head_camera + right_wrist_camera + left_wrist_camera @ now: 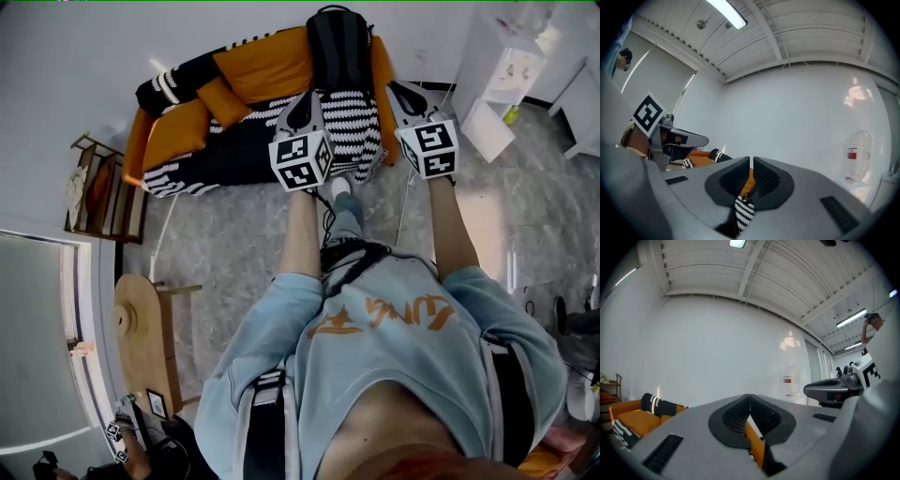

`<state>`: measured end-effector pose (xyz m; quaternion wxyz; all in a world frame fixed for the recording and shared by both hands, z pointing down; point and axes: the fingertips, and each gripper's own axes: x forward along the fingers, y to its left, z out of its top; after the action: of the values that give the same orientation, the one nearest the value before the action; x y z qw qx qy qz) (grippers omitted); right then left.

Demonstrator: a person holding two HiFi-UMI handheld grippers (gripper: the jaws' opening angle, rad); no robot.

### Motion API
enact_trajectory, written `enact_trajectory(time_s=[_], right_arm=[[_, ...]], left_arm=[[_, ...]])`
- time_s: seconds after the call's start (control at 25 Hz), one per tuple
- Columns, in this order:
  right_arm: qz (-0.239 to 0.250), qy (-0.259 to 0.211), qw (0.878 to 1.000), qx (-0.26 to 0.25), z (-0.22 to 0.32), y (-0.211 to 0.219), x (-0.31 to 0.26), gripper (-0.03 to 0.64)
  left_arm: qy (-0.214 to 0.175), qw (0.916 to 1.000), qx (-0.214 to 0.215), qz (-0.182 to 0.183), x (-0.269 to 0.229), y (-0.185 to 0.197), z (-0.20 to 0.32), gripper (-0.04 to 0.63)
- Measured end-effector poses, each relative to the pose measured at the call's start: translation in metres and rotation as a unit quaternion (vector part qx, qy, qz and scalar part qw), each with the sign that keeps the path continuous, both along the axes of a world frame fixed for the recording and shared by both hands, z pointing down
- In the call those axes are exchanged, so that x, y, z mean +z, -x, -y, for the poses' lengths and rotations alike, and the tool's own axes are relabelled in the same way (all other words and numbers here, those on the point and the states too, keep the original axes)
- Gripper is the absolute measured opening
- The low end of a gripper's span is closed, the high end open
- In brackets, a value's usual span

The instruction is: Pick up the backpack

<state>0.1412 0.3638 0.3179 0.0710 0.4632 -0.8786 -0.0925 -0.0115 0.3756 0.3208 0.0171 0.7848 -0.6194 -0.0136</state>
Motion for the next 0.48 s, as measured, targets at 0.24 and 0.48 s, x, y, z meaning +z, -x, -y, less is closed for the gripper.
enact_trajectory(time_s=[0.24,0.48], right_arm=[[-0.006,0.027,1.000,-0.014,0.088,0.041,0.032,0.041],[-0.017,0.058,0.998,-0.007,0.198,0.075,0.053,0.041]], left_arm=[[0.015,0.9999,-0.005,0.003,0.023,0.036,0.087,0.021],[0.068,0.9975,0.017,0.004,0.050,0.062,0.220,0.021]])
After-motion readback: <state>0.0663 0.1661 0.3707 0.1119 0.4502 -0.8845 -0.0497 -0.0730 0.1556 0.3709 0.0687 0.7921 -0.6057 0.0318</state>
